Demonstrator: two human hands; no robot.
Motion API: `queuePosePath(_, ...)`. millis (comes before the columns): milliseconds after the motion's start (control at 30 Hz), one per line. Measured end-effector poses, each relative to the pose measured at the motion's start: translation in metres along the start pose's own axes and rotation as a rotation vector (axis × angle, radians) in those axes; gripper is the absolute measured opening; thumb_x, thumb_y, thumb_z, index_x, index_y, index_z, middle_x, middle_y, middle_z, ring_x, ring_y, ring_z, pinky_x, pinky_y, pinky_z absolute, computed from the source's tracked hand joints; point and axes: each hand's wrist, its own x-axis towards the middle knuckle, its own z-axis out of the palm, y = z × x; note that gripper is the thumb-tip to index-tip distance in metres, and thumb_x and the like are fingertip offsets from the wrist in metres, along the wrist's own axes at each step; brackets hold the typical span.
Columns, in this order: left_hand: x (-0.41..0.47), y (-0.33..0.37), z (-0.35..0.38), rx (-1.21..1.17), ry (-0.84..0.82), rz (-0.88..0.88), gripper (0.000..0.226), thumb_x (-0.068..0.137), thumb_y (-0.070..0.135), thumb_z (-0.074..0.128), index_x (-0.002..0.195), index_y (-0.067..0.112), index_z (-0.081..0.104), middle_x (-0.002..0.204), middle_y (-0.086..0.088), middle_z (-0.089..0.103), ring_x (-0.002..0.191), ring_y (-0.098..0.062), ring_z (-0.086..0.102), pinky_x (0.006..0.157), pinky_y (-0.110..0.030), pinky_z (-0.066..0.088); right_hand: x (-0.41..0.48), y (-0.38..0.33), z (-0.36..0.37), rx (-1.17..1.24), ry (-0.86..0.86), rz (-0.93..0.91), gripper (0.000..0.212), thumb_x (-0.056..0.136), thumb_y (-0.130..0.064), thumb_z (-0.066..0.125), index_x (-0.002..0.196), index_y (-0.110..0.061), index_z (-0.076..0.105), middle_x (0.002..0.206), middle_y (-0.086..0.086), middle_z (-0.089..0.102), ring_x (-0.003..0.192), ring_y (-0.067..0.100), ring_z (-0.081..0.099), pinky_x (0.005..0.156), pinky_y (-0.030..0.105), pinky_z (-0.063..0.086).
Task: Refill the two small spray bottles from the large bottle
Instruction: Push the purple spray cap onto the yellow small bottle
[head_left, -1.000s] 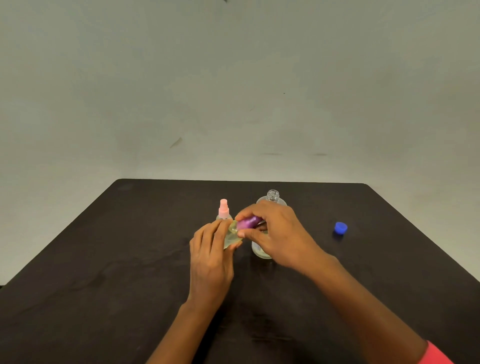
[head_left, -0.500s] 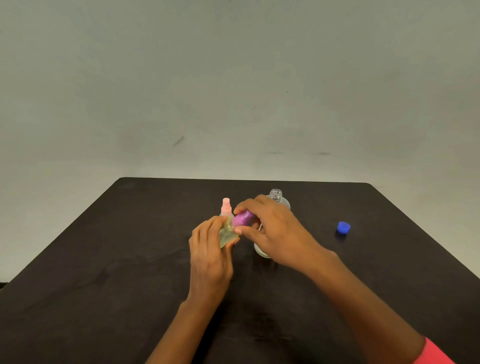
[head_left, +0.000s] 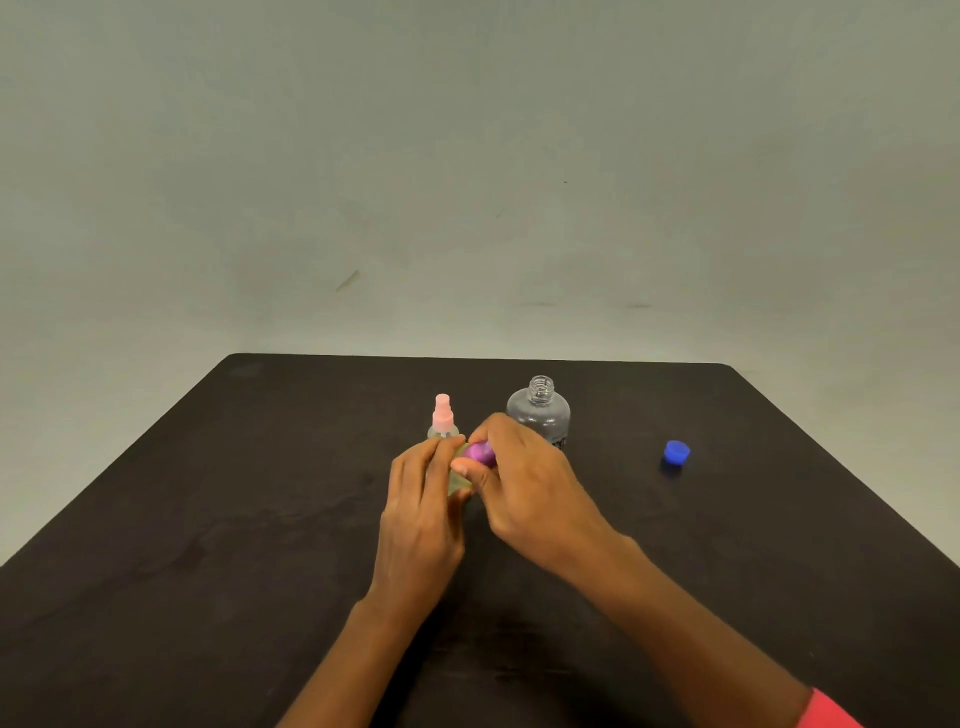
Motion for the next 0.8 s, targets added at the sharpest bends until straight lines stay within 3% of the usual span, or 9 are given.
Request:
queuePosePath(67, -0.001, 0.000, 0.000, 0.019, -0.009, 0.008, 0.072, 0.068, -0.005, 0.080, 0.129, 0.005, 0.043, 0.123, -0.008, 0.045, 0.111, -0.020, 0.047, 0.105, -0.020, 0.031, -0.002, -0.003, 0.007, 0.027, 0.038, 0.077, 0.027, 0.093, -0.040, 0.048, 0.097, -0.013, 0.051, 0.093, 0.003, 0.060, 0.077, 0.010, 0.052, 0.071, 0.019, 0.041)
queuePosePath(167, -0.002, 0.002, 0.003, 0.022, -0.017, -0.019, 0.073, 0.068, -0.004, 0.081, 0.129, 0.008, 0.043, 0.123, -0.005, 0.045, 0.111, -0.018, 0.046, 0.100, -0.022, 0.038, 0.003, -0.002, 0.000, 0.017, -0.045, 0.143, 0.025, 0.093, -0.040, 0.048, 0.100, -0.016, 0.050, 0.095, -0.001, 0.058, 0.080, 0.008, 0.052, 0.073, 0.019, 0.044)
queuePosePath(300, 0.000, 0.002, 0.001, -0.057, -0.031, -0.075, 0.049, 0.085, 0.020, 0.062, 0.130, 0.013, 0.043, 0.123, -0.001, 0.044, 0.111, -0.006, 0.039, 0.095, -0.018, 0.040, 0.009, 0.007, -0.021, -0.056, -0.200, 0.032, 0.022, 0.095, -0.038, 0.047, 0.104, -0.018, 0.051, 0.100, -0.003, 0.058, 0.085, 0.009, 0.053, 0.077, 0.023, 0.045)
queuePosePath(400, 0.003, 0.001, -0.001, -0.109, -0.051, -0.132, 0.051, 0.085, 0.027, 0.052, 0.133, 0.014, 0.040, 0.124, 0.001, 0.042, 0.111, -0.001, 0.035, 0.098, -0.010, 0.032, 0.008, 0.011, -0.023, -0.082, -0.209, -0.103, 0.024, 0.096, -0.033, 0.046, 0.106, -0.013, 0.053, 0.103, 0.002, 0.058, 0.088, 0.015, 0.052, 0.079, 0.030, 0.045)
queuePosePath(500, 0.000, -0.006, 0.001, -0.161, -0.095, -0.136, 0.047, 0.086, 0.029, 0.052, 0.131, 0.016, 0.046, 0.127, 0.001, 0.049, 0.115, -0.005, 0.043, 0.101, -0.024, 0.039, 0.006, 0.016, -0.020, -0.112, -0.209, -0.209, 0.035, 0.095, -0.036, 0.036, 0.108, -0.010, 0.054, 0.101, 0.004, 0.056, 0.085, 0.015, 0.050, 0.078, 0.027, 0.042)
queuePosePath(567, -0.003, -0.009, 0.001, -0.204, -0.122, -0.150, 0.044, 0.088, 0.029, 0.052, 0.129, 0.014, 0.049, 0.121, -0.001, 0.058, 0.109, -0.006, 0.051, 0.095, -0.034, 0.046, 0.005, 0.019, -0.017, -0.100, -0.223, -0.208, 0.033, 0.097, -0.034, 0.035, 0.109, -0.010, 0.053, 0.103, 0.004, 0.055, 0.086, 0.014, 0.049, 0.079, 0.026, 0.042)
queuePosePath(700, -0.002, -0.007, 0.000, -0.152, -0.133, -0.128, 0.041, 0.088, 0.029, 0.048, 0.127, 0.018, 0.045, 0.107, -0.003, 0.062, 0.094, 0.003, 0.046, 0.085, -0.020, 0.037, 0.003, 0.022, -0.008, -0.009, -0.184, -0.154, 0.021, 0.097, -0.028, 0.042, 0.104, -0.012, 0.053, 0.098, 0.000, 0.056, 0.083, 0.012, 0.049, 0.076, 0.030, 0.046)
queuePosePath(800, 0.000, -0.007, -0.001, -0.082, -0.130, -0.105, 0.038, 0.088, 0.026, 0.046, 0.124, 0.017, 0.045, 0.102, -0.006, 0.063, 0.090, -0.004, 0.049, 0.083, -0.023, 0.037, 0.001, 0.021, -0.001, 0.052, -0.137, -0.133, 0.024, 0.096, -0.033, 0.041, 0.102, -0.013, 0.052, 0.096, -0.003, 0.056, 0.082, 0.010, 0.048, 0.075, 0.025, 0.043)
